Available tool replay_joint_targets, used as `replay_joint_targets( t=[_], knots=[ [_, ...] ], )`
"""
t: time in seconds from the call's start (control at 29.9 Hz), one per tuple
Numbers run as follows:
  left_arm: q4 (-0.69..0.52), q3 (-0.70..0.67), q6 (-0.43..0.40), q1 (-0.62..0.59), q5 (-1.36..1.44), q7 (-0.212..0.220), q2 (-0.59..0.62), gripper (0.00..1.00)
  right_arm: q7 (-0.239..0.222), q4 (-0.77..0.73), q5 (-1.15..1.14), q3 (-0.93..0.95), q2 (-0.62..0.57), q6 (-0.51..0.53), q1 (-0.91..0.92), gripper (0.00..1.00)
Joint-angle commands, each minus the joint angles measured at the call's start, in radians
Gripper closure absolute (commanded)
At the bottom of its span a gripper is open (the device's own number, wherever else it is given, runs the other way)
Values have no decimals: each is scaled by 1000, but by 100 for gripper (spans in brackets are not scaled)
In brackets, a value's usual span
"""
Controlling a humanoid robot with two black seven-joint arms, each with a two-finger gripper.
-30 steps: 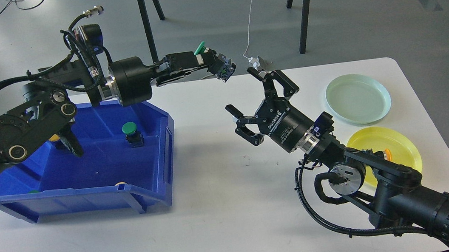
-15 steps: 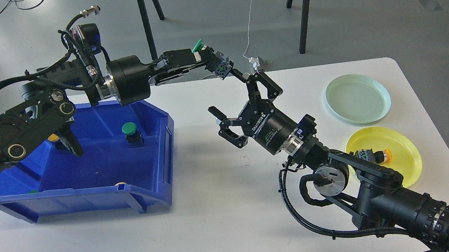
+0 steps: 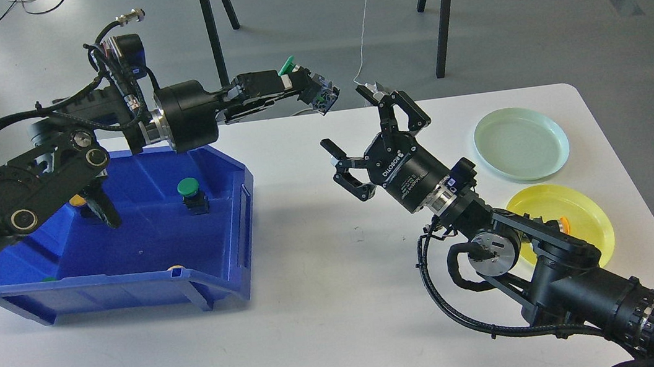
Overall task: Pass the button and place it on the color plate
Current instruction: 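Close the right gripper on the green button held by the left gripper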
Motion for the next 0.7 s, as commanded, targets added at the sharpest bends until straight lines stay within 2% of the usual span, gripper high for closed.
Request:
replay_joint_targets(
  t=[0.0,0.67],
  knots=[
    [2,-2,0,0,0,0,-3,86,0,-5,-1,-3,4,0,8,2],
    [16,0,0,0,-15,0,-6,86,0,-62,2,-8,36,0,51,2]
  ],
)
